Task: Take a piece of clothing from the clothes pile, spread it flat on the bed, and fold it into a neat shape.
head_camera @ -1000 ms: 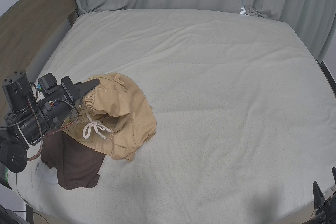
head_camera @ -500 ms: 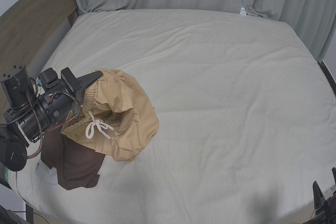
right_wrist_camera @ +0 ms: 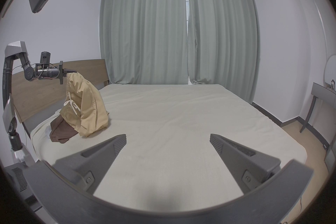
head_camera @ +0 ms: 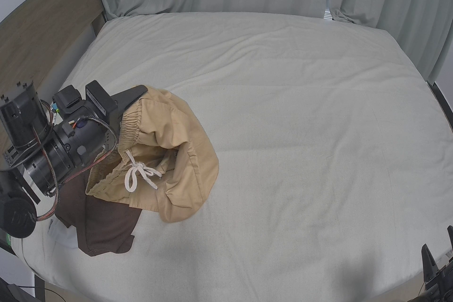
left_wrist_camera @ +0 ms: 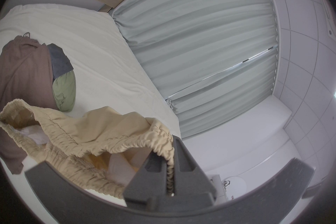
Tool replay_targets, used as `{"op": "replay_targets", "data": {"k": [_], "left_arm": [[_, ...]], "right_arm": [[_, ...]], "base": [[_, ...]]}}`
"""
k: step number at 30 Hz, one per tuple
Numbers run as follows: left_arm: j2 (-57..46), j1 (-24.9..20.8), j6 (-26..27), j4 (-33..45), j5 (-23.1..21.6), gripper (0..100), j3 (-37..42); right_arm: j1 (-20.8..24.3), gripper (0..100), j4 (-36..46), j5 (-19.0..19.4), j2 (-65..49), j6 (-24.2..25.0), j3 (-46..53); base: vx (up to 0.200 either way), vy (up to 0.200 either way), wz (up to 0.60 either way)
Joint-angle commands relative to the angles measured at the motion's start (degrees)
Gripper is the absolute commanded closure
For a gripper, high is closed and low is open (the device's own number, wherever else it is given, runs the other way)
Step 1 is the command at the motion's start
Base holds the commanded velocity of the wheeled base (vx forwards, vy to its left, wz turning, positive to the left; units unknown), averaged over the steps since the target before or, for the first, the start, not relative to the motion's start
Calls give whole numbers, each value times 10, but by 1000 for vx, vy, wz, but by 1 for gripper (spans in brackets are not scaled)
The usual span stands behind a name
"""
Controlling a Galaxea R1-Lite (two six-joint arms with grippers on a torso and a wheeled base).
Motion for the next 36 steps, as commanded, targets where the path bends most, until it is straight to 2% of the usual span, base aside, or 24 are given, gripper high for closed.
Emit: {"op": "replay_targets", "data": {"k": [1, 20, 28, 36], "left_arm": [[-10, -33, -18, 2, 22, 100, -9], [-12, -174, -50, 24, 122, 100, -67], [13, -214, -51, 50, 135, 100, -103], [59, -259, -55, 64, 130, 100, -138]], "right_arm": [[0, 0, 0, 0, -9, 0, 10], [0, 0, 0, 0, -9, 1, 10], [0, 0, 0, 0, -9, 1, 10], [1, 0, 0, 0, -9, 1, 10]], "base": [[0, 0, 0], [0, 0, 0], [0, 0, 0], [0, 0, 0]]}}
